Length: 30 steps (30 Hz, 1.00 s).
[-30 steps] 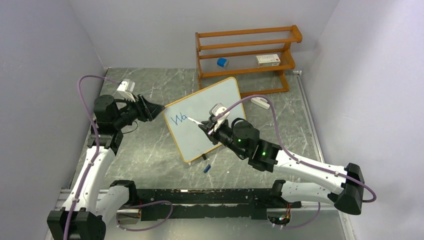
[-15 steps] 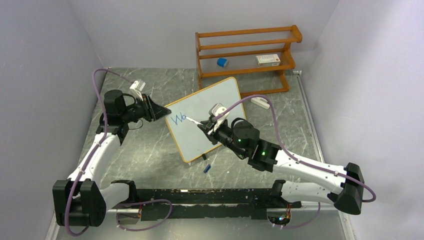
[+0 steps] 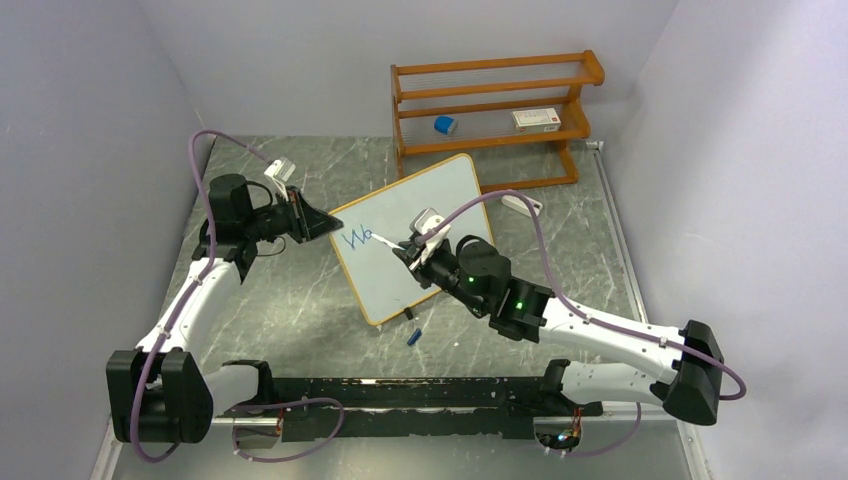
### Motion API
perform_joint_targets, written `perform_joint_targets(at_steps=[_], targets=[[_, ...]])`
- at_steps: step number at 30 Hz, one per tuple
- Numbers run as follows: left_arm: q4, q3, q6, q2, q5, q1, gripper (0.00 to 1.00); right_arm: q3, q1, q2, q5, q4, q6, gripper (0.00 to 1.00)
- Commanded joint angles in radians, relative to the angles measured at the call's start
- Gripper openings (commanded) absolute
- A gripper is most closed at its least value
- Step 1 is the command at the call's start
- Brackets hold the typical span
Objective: Write a sentence on the whiteboard
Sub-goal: Hold the whiteboard on the whiteboard stand, then write a sentence on the whiteboard.
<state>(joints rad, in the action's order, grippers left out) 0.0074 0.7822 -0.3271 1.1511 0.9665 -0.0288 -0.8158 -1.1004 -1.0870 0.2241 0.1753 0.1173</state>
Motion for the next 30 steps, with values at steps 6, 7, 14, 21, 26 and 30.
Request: perform_joint_targets(at_steps=[6, 7, 14, 21, 26, 30], targets=[[-0.055, 0.002, 0.067, 0.008, -0.012, 0.027, 0.05, 0.019, -0.008, -0.021, 0.075, 0.063, 0.063, 0.00], [-0.057, 0.002, 0.070, 0.008, -0.016, 0.027, 0.05, 0.018, -0.008, -0.025, 0.084, 0.062, 0.070, 0.00], [-0.076, 0.006, 0.080, 0.016, -0.031, 0.027, 0.05, 0.007, -0.020, -0.061, 0.123, 0.071, 0.098, 0.00], [-0.083, 0.006, 0.084, 0.015, -0.034, 0.027, 0.05, 0.009, -0.035, -0.094, 0.153, 0.097, 0.107, 0.00], [-0.080, 0.005, 0.083, 0.015, -0.032, 0.027, 0.05, 0.015, -0.040, -0.106, 0.180, 0.116, 0.115, 0.00], [-0.079, 0.002, 0.082, 0.012, -0.034, 0.027, 0.05, 0.017, -0.040, -0.114, 0.179, 0.129, 0.117, 0.00]])
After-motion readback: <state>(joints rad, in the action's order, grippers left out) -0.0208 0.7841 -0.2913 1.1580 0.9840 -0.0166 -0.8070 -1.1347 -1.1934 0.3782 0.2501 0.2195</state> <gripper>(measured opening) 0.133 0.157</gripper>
